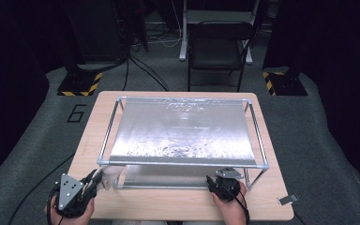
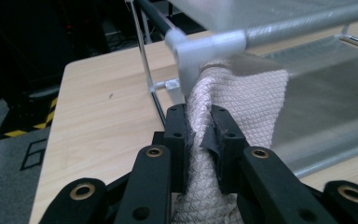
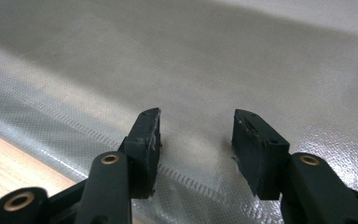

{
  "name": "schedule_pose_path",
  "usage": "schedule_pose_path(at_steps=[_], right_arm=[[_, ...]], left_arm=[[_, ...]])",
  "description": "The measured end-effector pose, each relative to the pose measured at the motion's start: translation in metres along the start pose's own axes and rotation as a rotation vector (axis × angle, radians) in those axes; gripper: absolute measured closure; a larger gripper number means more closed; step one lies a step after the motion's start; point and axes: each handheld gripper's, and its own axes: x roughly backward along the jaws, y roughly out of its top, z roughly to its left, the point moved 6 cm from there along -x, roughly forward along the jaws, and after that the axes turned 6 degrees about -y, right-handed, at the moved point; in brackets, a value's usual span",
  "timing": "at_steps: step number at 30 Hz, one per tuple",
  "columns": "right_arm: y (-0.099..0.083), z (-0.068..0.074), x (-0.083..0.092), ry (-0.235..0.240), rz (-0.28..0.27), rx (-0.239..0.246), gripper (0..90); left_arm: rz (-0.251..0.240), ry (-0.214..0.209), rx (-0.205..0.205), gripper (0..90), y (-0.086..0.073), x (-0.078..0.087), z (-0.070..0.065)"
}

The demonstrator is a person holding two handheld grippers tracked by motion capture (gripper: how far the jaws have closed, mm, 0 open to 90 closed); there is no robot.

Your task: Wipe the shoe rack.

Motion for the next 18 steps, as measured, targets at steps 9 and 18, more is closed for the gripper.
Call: schedule_pose_path(at_steps=[9,18], right_arm=[[0.000,-0.001,0.000,-0.006,-0.001,0.011,51.6],[0.000,-0.001,0.000,-0.004,-0.001,0.011,51.6]], left_arm=[[0.078,-0.011,0.050,78.8,-0.038,-0.017,0.003],[0.101,0.001,0.053,78.8,-0.047,-0.020,0.007]])
